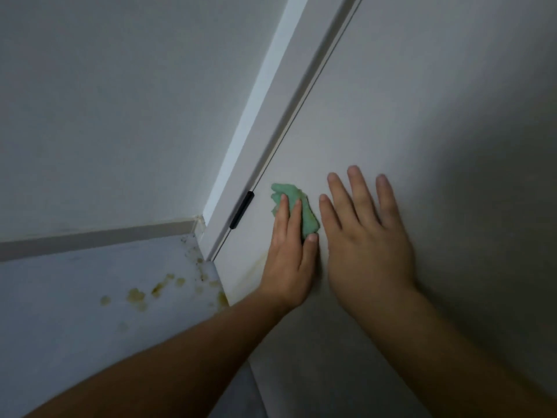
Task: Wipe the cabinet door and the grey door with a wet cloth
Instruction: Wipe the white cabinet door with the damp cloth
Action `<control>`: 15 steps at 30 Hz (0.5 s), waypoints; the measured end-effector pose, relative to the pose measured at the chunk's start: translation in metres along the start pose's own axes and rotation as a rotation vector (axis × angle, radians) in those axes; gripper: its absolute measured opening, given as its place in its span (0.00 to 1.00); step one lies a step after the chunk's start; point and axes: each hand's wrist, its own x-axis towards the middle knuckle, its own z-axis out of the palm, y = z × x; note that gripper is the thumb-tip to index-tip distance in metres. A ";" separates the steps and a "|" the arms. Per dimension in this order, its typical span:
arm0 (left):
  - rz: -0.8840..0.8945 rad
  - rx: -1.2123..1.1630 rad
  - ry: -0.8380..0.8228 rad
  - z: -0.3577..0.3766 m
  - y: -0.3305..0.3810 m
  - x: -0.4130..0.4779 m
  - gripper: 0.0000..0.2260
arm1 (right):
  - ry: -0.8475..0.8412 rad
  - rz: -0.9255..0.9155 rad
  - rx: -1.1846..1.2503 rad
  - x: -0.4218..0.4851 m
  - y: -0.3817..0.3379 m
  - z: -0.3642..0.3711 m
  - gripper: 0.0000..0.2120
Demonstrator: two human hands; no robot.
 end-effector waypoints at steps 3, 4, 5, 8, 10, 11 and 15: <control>-0.058 0.051 -0.048 0.000 0.006 -0.014 0.28 | -0.025 -0.004 0.040 -0.014 0.003 0.002 0.43; -0.069 0.069 -0.050 0.001 0.009 -0.018 0.28 | -0.018 -0.021 0.049 -0.020 0.007 0.004 0.43; -0.073 0.086 -0.043 0.003 0.012 -0.019 0.28 | -0.013 -0.042 0.054 -0.024 0.010 0.006 0.43; -0.003 0.095 -0.022 0.003 0.015 -0.004 0.28 | -0.001 -0.075 0.066 -0.029 0.012 0.014 0.43; 0.130 0.087 -0.016 -0.004 0.015 0.021 0.28 | 0.004 -0.069 0.049 -0.024 0.007 0.019 0.43; 0.179 0.080 -0.011 -0.007 0.014 0.032 0.28 | -0.003 -0.061 0.047 -0.022 0.003 0.020 0.43; 0.011 -0.038 0.118 0.008 -0.038 0.021 0.25 | 0.076 -0.025 0.046 -0.016 -0.013 0.029 0.41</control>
